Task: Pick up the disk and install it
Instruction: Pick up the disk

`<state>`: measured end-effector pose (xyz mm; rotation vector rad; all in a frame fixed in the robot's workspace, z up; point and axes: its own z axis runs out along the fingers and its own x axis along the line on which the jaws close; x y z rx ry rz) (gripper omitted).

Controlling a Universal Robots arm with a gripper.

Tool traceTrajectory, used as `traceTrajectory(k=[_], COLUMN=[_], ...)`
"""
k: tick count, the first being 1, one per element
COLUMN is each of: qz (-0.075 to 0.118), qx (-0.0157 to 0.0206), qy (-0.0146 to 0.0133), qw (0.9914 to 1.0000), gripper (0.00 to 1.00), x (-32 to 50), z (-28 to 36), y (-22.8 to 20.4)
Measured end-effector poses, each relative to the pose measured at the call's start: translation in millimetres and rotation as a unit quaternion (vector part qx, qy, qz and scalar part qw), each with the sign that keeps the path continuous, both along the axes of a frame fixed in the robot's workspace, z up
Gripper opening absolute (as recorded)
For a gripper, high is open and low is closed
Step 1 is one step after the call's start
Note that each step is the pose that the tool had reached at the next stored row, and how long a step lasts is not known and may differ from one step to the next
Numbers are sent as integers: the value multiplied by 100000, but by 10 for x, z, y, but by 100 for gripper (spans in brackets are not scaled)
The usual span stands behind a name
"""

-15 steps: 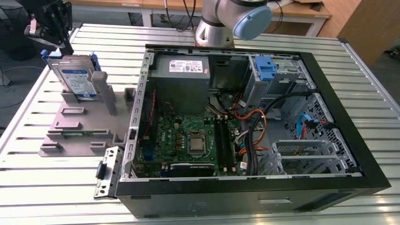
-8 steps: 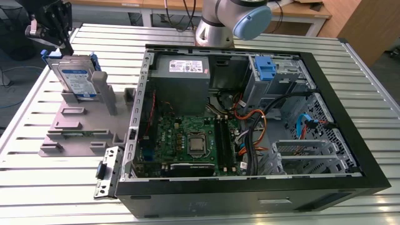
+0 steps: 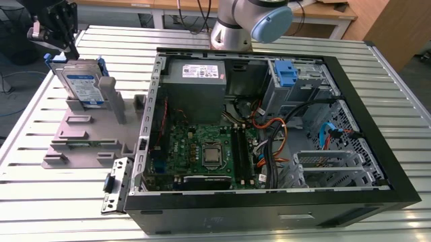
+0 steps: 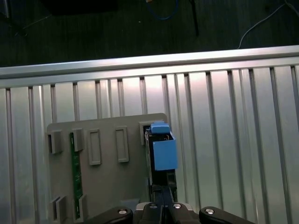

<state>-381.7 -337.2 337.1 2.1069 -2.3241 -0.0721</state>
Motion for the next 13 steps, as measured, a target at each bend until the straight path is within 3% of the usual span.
traceTrajectory(k=[13], qz=[1543], qx=[2], qy=[-5], qw=[99988], gripper=[11], x=[0], z=[-3], y=[0])
